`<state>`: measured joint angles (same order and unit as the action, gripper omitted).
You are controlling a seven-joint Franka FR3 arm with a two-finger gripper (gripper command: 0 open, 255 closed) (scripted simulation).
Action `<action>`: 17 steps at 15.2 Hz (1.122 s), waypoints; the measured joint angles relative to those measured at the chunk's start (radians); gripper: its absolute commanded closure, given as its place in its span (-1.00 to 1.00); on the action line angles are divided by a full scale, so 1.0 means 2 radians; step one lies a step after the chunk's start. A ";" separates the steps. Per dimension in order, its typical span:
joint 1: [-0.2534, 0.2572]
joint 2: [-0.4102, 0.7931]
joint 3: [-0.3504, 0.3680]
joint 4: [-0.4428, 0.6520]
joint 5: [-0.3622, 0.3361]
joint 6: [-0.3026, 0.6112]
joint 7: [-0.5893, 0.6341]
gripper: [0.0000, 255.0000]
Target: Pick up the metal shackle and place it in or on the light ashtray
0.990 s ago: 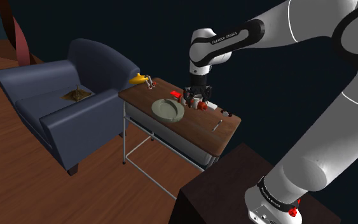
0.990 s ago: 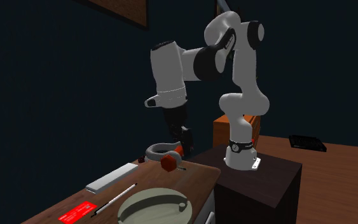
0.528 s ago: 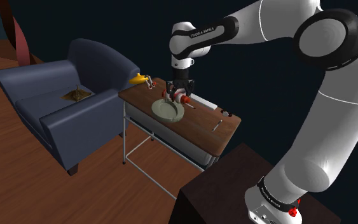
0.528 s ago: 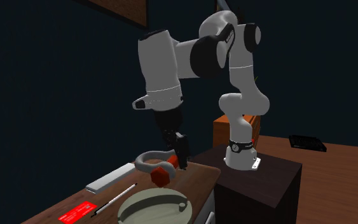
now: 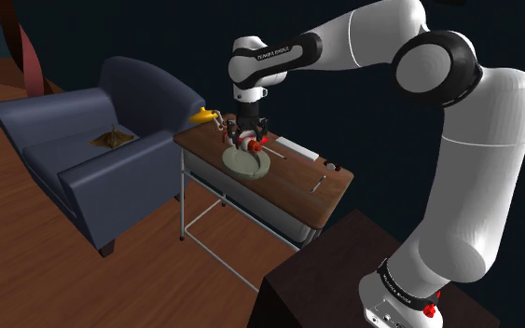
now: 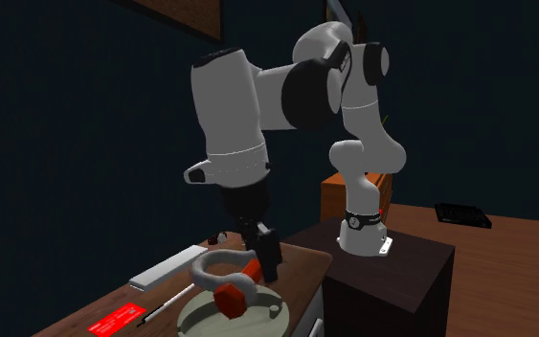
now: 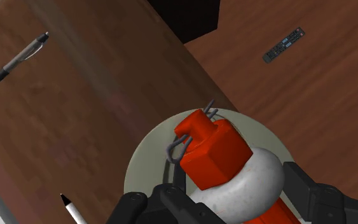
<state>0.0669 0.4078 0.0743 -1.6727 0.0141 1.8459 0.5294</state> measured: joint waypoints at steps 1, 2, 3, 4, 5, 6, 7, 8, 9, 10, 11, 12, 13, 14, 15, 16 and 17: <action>0.000 0.003 0.000 -0.001 0.000 0.004 0.000 1.00; 0.000 0.006 0.000 -0.004 0.000 0.010 0.000 1.00; 0.000 0.009 0.000 -0.006 -0.001 0.015 0.000 1.00; 0.000 0.012 0.000 -0.009 -0.001 0.021 0.000 1.00; 0.001 0.014 0.000 -0.013 -0.001 0.027 0.000 1.00; 0.000 0.017 -0.001 -0.015 -0.001 0.033 -0.001 1.00; 0.000 0.020 -0.001 -0.019 -0.001 0.039 0.000 1.00; 0.000 0.022 -0.001 -0.022 -0.001 0.044 -0.001 1.00; 0.001 0.027 -0.001 -0.023 -0.002 0.049 0.000 1.00; 0.001 0.029 -0.001 -0.024 -0.002 0.053 0.000 1.00; 0.001 0.031 -0.001 -0.024 -0.002 0.055 0.000 1.00; 0.001 0.031 -0.001 -0.025 -0.002 0.056 0.000 1.00; 0.001 0.031 -0.001 -0.026 -0.002 0.057 0.000 1.00; 0.001 0.031 -0.001 -0.025 -0.002 0.057 0.000 1.00; 0.001 0.031 -0.001 -0.025 -0.002 0.057 0.000 1.00; 0.001 0.031 -0.001 -0.026 -0.002 0.058 0.000 1.00; 0.001 0.031 -0.001 -0.026 -0.002 0.058 0.000 -1.00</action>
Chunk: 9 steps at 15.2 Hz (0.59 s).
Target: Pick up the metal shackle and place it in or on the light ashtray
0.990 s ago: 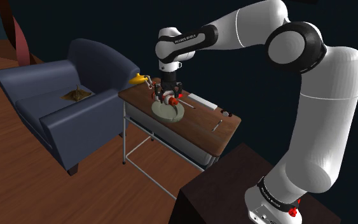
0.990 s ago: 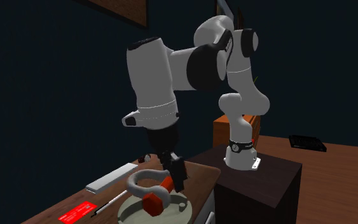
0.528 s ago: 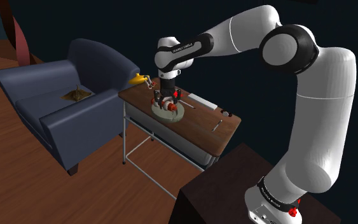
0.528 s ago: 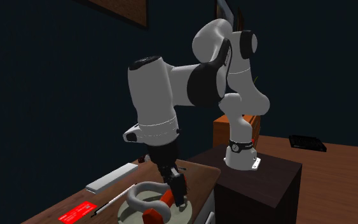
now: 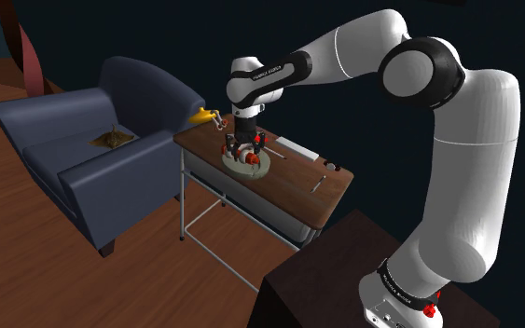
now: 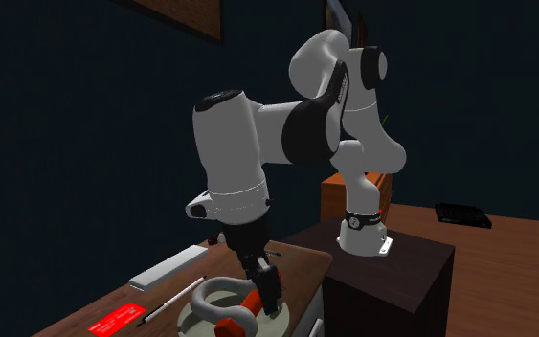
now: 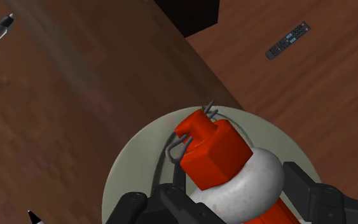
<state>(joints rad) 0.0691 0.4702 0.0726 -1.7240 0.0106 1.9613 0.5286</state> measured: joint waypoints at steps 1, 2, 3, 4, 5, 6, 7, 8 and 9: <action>0.000 0.000 0.000 0.000 0.000 0.000 0.000 -1.00; 0.000 0.000 0.000 0.000 0.000 0.000 0.000 -1.00; 0.000 0.000 0.000 0.000 0.000 0.000 0.000 -1.00; 0.000 0.000 0.000 0.000 0.000 0.001 0.000 -1.00; 0.000 0.000 0.000 0.000 0.000 0.001 0.000 -1.00; 0.000 0.001 0.000 0.000 0.000 0.000 0.000 -1.00; 0.000 -0.003 0.000 0.004 0.000 -0.007 0.000 -1.00; 0.000 -0.002 0.000 0.016 0.000 -0.019 0.000 -1.00; 0.000 -0.003 0.000 0.029 0.000 -0.031 0.001 -1.00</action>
